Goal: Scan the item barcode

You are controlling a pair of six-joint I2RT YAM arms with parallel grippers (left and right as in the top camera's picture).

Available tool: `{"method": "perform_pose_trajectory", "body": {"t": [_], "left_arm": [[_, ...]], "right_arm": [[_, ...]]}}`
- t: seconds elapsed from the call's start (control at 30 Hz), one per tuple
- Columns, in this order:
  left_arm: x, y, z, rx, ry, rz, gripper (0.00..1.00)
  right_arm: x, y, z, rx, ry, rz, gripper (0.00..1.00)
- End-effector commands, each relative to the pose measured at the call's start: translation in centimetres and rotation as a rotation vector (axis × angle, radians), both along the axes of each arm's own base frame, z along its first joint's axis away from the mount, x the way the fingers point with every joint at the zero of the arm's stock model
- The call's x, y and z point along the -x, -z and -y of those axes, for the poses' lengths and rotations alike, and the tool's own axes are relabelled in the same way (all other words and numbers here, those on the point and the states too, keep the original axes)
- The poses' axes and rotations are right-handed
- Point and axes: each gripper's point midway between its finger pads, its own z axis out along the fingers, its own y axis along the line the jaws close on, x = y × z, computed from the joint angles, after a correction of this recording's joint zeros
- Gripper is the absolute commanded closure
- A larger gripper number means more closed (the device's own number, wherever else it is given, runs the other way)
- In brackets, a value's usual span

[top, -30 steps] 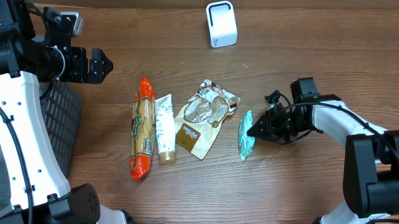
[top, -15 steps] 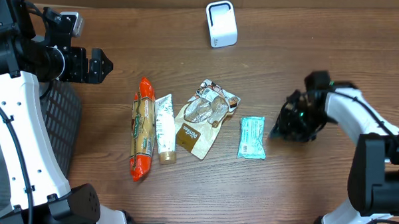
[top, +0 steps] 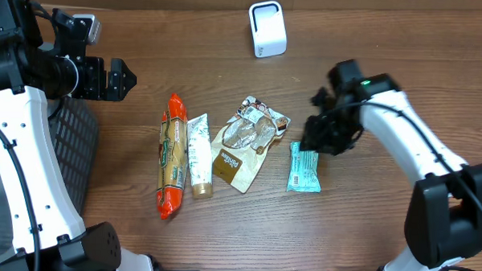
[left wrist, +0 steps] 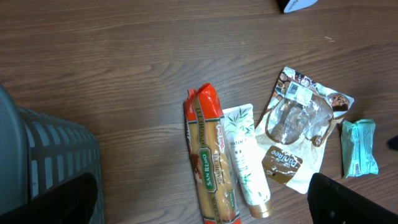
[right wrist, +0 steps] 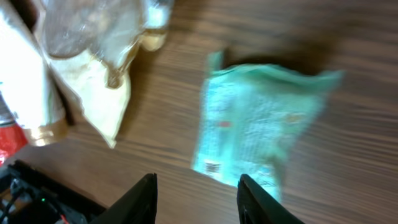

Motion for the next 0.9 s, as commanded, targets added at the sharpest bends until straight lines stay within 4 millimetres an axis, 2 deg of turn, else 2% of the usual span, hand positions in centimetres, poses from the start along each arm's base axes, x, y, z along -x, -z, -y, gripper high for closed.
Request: {"method": "perform_pose_trajectory", "body": {"t": [0.0,0.17,0.33,0.47,0.57,0.77,0.87], "left_arm": [[-0.1,-0.2,0.2,-0.003,0.026,0.013,0.01],[-0.1,-0.2,0.2,-0.003,0.026,0.013,0.00],[-0.1,-0.2,0.2,-0.003,0.026,0.013,0.00],[-0.1,-0.2,0.2,-0.003,0.026,0.013,0.01],[-0.1,-0.2,0.2,-0.003,0.026,0.013,0.00],[-0.1,-0.2,0.2,-0.003,0.026,0.013,0.00],[-0.2,-0.2,0.2,-0.003,0.026,0.013,0.00]], "right_arm": [[1.5,0.5,-2.0,-0.024,-0.008,-0.027,0.58],[1.5,2.1,-4.1,-0.054,-0.077,0.044,0.59],[0.2,3.4,-4.5,-0.065,-0.051,0.096,0.58],[-1.7,4.8,-2.5,0.045,0.059,0.124,0.55],[-2.9,5.0,-0.5,0.099,0.149,0.132,0.55],[-5.1,4.9,4.0,0.101,0.293,0.119,0.56],[-5.5,4.2,5.0,0.032,0.256,0.118,0.58]]}}
